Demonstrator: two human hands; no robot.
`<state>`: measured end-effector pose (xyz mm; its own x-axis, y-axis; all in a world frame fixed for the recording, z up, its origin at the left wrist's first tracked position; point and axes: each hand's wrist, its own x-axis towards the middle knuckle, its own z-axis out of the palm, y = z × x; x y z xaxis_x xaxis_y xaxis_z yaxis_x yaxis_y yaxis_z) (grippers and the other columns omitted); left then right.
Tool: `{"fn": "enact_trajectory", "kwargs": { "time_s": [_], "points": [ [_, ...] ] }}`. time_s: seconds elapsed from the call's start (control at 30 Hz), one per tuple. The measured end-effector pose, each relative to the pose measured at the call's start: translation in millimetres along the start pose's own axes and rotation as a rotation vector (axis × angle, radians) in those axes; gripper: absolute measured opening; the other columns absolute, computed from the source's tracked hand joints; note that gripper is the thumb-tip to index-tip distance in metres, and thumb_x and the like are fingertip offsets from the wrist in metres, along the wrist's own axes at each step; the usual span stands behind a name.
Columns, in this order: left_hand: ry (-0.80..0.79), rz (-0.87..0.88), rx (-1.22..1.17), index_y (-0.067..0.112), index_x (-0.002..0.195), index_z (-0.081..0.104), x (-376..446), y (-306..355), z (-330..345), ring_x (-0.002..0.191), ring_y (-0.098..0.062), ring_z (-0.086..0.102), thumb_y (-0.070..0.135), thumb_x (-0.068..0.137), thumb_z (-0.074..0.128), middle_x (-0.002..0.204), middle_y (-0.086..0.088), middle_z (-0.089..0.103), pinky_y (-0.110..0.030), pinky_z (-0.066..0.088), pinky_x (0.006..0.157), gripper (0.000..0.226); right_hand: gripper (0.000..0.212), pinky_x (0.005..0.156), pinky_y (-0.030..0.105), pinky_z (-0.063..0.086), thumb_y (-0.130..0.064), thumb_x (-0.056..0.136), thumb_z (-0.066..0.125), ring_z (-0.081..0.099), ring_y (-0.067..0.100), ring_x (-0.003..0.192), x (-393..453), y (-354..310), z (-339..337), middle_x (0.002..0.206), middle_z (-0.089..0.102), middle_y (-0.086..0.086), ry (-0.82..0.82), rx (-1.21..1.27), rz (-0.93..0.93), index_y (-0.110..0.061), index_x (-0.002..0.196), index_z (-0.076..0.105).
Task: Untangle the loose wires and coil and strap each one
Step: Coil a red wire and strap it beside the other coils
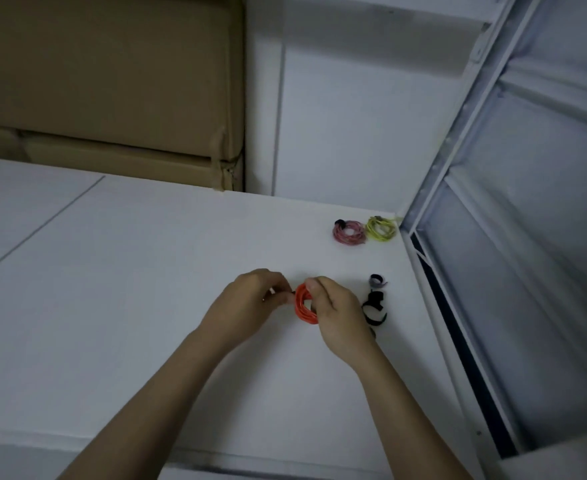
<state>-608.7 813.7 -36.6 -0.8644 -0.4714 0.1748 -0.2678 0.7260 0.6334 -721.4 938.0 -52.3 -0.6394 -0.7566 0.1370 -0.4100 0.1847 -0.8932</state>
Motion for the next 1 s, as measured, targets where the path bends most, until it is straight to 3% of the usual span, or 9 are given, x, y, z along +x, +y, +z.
{"fn": "enact_trajectory", "kwargs": {
  "time_s": [0.17, 0.37, 0.53, 0.7, 1.0],
  "points": [
    [0.107, -0.141, -0.367, 0.021, 0.081, 0.065, -18.4, 1.7, -5.7, 0.070, -0.003, 0.065, 0.020, 0.094, 0.058, 0.075, 0.008, 0.069, -0.013, 0.049, 0.064, 0.015, 0.026, 0.067, 0.005, 0.039, -0.022, 0.101, 0.041, 0.054, -0.011, 0.075, -1.4, -7.4, 7.4, 0.078, 0.059, -0.018, -0.102, -0.037, -0.087, -0.035, 0.083, 0.056],
    [0.138, -0.227, -0.750, 0.004, 0.089, 0.062, -30.6, 4.0, -17.3, 0.083, -0.015, 0.071, 0.019, 0.099, 0.049, 0.082, -0.002, 0.072, -0.022, 0.056, 0.073, 0.023, 0.024, 0.068, 0.016, 0.042, -0.027, 0.102, 0.038, 0.054, -0.001, 0.072, -1.4, -13.1, 18.0, 0.075, 0.059, -0.012, -0.105, -0.029, -0.145, -0.021, 0.089, 0.058],
    [0.127, -0.286, -0.912, -0.001, 0.096, 0.055, -34.9, 0.2, -28.5, 0.093, -0.021, 0.070, 0.023, 0.102, 0.040, 0.093, -0.008, 0.072, -0.027, 0.057, 0.080, 0.029, 0.023, 0.060, 0.012, 0.037, -0.021, 0.102, 0.039, 0.046, 0.000, 0.061, -0.7, -22.0, 27.6, 0.067, 0.053, -0.015, -0.076, 0.080, -0.186, -0.020, 0.084, 0.053],
    [0.104, -0.321, -0.895, 0.002, 0.096, 0.051, -31.4, -8.2, -40.7, 0.093, -0.028, 0.069, 0.025, 0.102, 0.039, 0.096, -0.010, 0.070, -0.035, 0.057, 0.085, 0.027, 0.023, 0.063, 0.011, 0.039, -0.022, 0.102, 0.040, 0.050, -0.001, 0.066, 3.8, -29.5, 42.2, 0.070, 0.055, -0.021, -0.055, 0.078, -0.193, -0.026, 0.084, 0.055],
    [0.079, -0.241, -0.837, 0.008, 0.098, 0.058, -11.2, -30.5, -54.0, 0.083, -0.021, 0.071, 0.028, 0.097, 0.051, 0.086, -0.009, 0.073, -0.024, 0.057, 0.074, 0.021, 0.026, 0.059, 0.011, 0.038, -0.024, 0.102, 0.039, 0.051, -0.002, 0.067, 15.4, -37.0, 70.0, 0.070, 0.055, -0.024, 0.115, -0.007, -0.173, -0.034, 0.079, 0.047]
  ]
}}
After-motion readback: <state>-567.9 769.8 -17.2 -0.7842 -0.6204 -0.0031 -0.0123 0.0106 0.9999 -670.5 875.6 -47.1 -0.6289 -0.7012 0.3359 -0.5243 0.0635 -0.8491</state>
